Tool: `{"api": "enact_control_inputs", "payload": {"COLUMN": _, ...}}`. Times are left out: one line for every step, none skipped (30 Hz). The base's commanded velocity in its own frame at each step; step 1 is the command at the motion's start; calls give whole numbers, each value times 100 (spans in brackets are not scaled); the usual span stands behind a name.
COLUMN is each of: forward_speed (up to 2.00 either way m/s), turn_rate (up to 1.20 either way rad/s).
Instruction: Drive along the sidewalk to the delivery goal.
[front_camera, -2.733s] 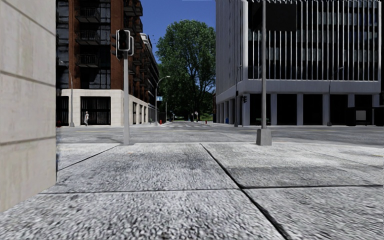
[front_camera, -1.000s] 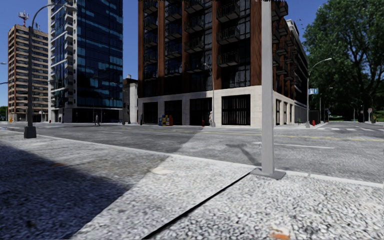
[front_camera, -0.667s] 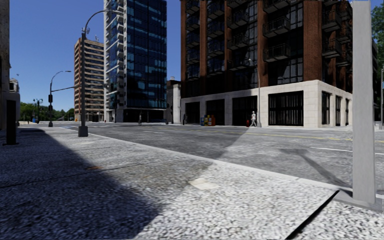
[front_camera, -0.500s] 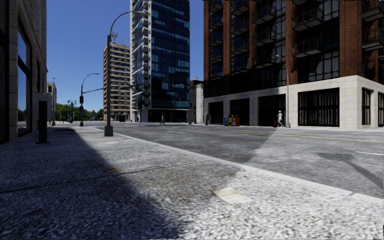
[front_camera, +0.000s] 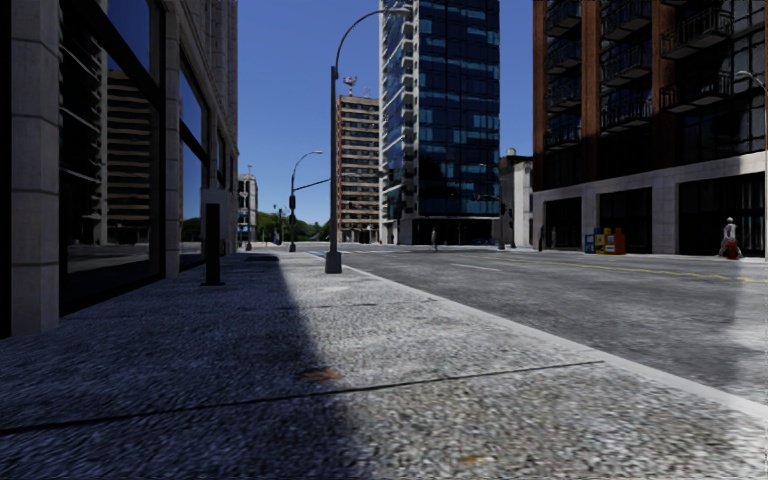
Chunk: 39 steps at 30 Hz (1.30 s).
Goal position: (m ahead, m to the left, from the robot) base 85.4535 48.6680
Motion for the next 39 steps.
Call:
{"api": "enact_control_inputs", "payload": {"forward_speed": 200, "turn_rate": 0}}
{"api": "enact_control_inputs", "payload": {"forward_speed": 200, "turn_rate": 0}}
{"api": "enact_control_inputs", "payload": {"forward_speed": 200, "turn_rate": 0}}
{"api": "enact_control_inputs", "payload": {"forward_speed": 200, "turn_rate": 0}}
{"api": "enact_control_inputs", "payload": {"forward_speed": 200, "turn_rate": 0}}
{"api": "enact_control_inputs", "payload": {"forward_speed": 200, "turn_rate": 0}}
{"api": "enact_control_inputs", "payload": {"forward_speed": 200, "turn_rate": 0}}
{"api": "enact_control_inputs", "payload": {"forward_speed": 200, "turn_rate": 0}}
{"api": "enact_control_inputs", "payload": {"forward_speed": 200, "turn_rate": 0}}
{"api": "enact_control_inputs", "payload": {"forward_speed": 200, "turn_rate": 0}}
{"api": "enact_control_inputs", "payload": {"forward_speed": 200, "turn_rate": 0}}
{"api": "enact_control_inputs", "payload": {"forward_speed": 200, "turn_rate": 0}}
{"api": "enact_control_inputs", "payload": {"forward_speed": 200, "turn_rate": 0}}
{"api": "enact_control_inputs", "payload": {"forward_speed": 200, "turn_rate": 3}}
{"api": "enact_control_inputs", "payload": {"forward_speed": 200, "turn_rate": 11}}
{"api": "enact_control_inputs", "payload": {"forward_speed": 200, "turn_rate": 13}}
{"api": "enact_control_inputs", "payload": {"forward_speed": 200, "turn_rate": 13}}
{"api": "enact_control_inputs", "payload": {"forward_speed": 200, "turn_rate": 13}}
{"api": "enact_control_inputs", "payload": {"forward_speed": 200, "turn_rate": 14}}
{"api": "enact_control_inputs", "payload": {"forward_speed": 200, "turn_rate": 17}}
{"api": "enact_control_inputs", "payload": {"forward_speed": 200, "turn_rate": 20}}
{"api": "enact_control_inputs", "payload": {"forward_speed": 200, "turn_rate": 20}}
{"api": "enact_control_inputs", "payload": {"forward_speed": 200, "turn_rate": 22}}
{"api": "enact_control_inputs", "payload": {"forward_speed": 200, "turn_rate": 24}}
{"api": "enact_control_inputs", "payload": {"forward_speed": 200, "turn_rate": 28}}
{"api": "enact_control_inputs", "payload": {"forward_speed": 200, "turn_rate": 33}}
{"api": "enact_control_inputs", "payload": {"forward_speed": 200, "turn_rate": 33}}
{"api": "enact_control_inputs", "payload": {"forward_speed": 200, "turn_rate": 35}}
{"api": "enact_control_inputs", "payload": {"forward_speed": 200, "turn_rate": 37}}
{"api": "enact_control_inputs", "payload": {"forward_speed": 200, "turn_rate": 37}}
{"api": "enact_control_inputs", "payload": {"forward_speed": 200, "turn_rate": 37}}
{"api": "enact_control_inputs", "payload": {"forward_speed": 200, "turn_rate": 38}}
{"api": "enact_control_inputs", "payload": {"forward_speed": 200, "turn_rate": 38}}
{"api": "enact_control_inputs", "payload": {"forward_speed": 200, "turn_rate": 38}}
{"api": "enact_control_inputs", "payload": {"forward_speed": 200, "turn_rate": 38}}
{"api": "enact_control_inputs", "payload": {"forward_speed": 200, "turn_rate": 38}}
{"api": "enact_control_inputs", "payload": {"forward_speed": 200, "turn_rate": 38}}
{"api": "enact_control_inputs", "payload": {"forward_speed": 200, "turn_rate": 38}}
{"api": "enact_control_inputs", "payload": {"forward_speed": 200, "turn_rate": 38}}
